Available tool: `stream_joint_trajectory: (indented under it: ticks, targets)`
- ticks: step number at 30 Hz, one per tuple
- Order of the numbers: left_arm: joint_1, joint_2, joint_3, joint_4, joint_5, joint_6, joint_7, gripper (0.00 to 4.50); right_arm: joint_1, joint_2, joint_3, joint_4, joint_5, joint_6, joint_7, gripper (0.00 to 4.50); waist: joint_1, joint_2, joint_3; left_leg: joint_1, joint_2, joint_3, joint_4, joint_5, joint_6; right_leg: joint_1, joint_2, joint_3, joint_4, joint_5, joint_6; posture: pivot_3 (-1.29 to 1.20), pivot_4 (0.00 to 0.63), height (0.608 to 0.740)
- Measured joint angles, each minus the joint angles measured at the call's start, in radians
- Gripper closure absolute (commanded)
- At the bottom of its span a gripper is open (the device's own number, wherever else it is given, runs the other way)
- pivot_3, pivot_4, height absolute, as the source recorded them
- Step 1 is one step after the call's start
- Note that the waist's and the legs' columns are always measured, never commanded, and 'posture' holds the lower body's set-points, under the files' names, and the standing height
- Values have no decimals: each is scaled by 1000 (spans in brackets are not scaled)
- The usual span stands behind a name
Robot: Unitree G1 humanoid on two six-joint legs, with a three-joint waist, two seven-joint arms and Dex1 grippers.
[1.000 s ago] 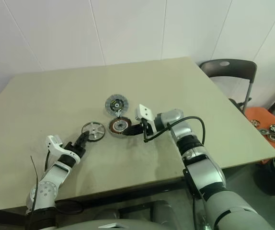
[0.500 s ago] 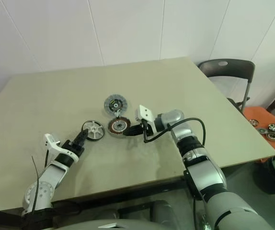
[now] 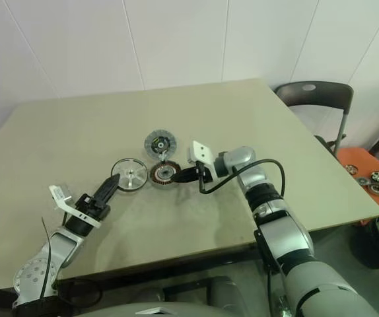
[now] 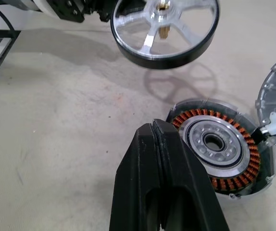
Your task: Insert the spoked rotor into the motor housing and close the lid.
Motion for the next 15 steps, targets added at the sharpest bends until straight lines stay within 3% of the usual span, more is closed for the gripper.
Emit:
stream_joint_trajectory:
  ticks: [7, 15]
  targets:
    - [-88, -22, -52, 51, -1, 16, -17, 4022, 0, -39, 1, 4, -10, -33, 11, 4500, 1, 0, 0, 0, 0, 0, 1, 0, 0, 1, 0, 0, 0, 0, 0, 0, 0, 740]
    - [-205, -39, -94, 253, 62, 16, -59, 4022, -5, -64, 1, -7, -8, -26, 56, 4500, 0, 0, 0, 1, 0, 0, 1, 0, 0, 1, 0, 0, 1, 0, 0, 0, 0, 740]
